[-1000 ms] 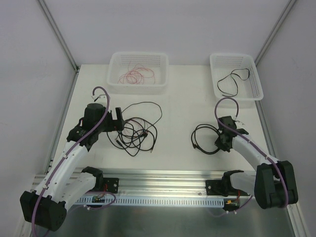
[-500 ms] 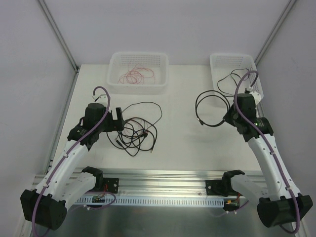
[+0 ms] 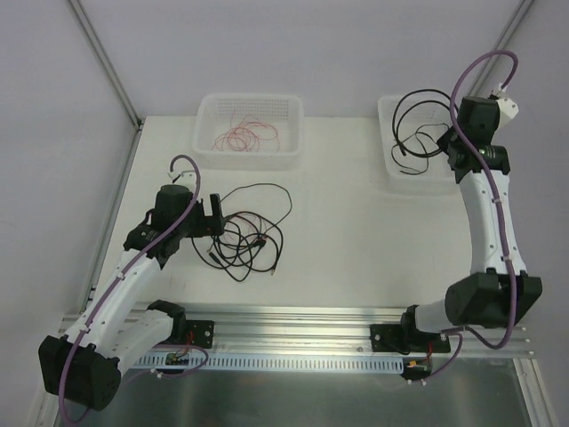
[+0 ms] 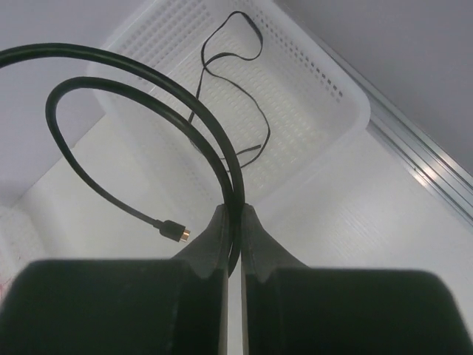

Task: Untangle the cables

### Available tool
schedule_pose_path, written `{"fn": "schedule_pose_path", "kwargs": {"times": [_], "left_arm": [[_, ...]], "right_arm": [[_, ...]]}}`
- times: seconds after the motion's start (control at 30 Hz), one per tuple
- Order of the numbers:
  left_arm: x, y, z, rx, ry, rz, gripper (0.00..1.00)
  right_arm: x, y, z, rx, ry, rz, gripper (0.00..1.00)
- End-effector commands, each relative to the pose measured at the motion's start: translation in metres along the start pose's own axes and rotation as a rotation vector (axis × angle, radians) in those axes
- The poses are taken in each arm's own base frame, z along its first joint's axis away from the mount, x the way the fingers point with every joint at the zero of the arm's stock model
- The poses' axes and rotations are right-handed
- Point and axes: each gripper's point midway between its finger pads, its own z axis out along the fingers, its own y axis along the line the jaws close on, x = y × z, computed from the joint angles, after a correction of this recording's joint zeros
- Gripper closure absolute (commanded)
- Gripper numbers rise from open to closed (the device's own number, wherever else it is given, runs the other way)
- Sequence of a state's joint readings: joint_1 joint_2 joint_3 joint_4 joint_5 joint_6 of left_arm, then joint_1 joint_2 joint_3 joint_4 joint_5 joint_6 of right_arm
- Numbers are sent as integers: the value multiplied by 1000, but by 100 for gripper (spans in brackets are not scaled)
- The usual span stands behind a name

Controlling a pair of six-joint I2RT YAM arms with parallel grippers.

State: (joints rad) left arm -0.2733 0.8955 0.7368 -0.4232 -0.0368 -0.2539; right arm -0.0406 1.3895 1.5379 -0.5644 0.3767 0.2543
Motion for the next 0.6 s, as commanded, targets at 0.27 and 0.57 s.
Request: {"fn": "schedule_pose_path", "kwargs": {"times": [0.27, 0.57], "left_arm": [[4, 1, 11, -5, 32, -5, 1], [7, -2, 16, 8, 61, -4, 1]], "right_arm": [[-34, -4, 147, 69, -32, 119, 82], [-4, 21, 169, -60, 58, 50, 21]]}}
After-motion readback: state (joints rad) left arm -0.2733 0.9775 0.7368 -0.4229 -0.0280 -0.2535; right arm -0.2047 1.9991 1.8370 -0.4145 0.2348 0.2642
